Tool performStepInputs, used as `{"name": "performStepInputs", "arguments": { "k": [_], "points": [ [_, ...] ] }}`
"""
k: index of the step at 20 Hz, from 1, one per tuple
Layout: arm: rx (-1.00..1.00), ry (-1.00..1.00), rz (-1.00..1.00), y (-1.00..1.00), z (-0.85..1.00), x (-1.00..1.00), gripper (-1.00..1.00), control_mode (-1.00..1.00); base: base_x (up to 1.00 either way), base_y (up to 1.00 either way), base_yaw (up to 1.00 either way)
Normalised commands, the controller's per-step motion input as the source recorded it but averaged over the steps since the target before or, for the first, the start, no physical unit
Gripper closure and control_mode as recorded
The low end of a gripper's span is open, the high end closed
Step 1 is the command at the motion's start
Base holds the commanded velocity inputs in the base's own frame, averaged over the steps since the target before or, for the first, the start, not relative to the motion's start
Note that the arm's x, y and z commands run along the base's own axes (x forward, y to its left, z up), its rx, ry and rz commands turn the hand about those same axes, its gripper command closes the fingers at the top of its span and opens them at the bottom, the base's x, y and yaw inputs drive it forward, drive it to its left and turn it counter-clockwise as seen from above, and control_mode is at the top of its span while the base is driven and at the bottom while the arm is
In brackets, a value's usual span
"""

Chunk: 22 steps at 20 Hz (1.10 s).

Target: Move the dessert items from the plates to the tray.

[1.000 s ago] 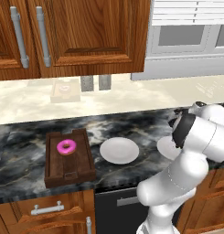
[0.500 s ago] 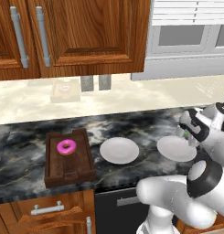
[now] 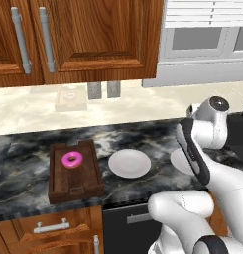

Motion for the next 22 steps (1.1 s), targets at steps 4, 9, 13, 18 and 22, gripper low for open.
{"name": "performStepInputs", "arguments": {
  "k": [4,9,13,18,22],
  "points": [
    [-0.27,0.06,0.03,1.0,0.82,-0.35,1.0,-1.0,0.0,0.0,0.0],
    [-0.22,0.06,0.03,1.0,0.94,-0.34,1.0,-1.0,0.0,0.0,0.0],
    [-0.12,0.01,0.11,0.61,0.41,-0.66,1.0,-1.0,0.0,0.0,0.0],
    [0.01,0.03,0.15,0.39,0.0,-0.52,1.0,-1.0,0.0,0.0,0.0],
    [0.08,0.1,0.11,0.34,-0.01,-0.2,1.0,-1.0,0.0,0.0,0.0]
  ]
}}
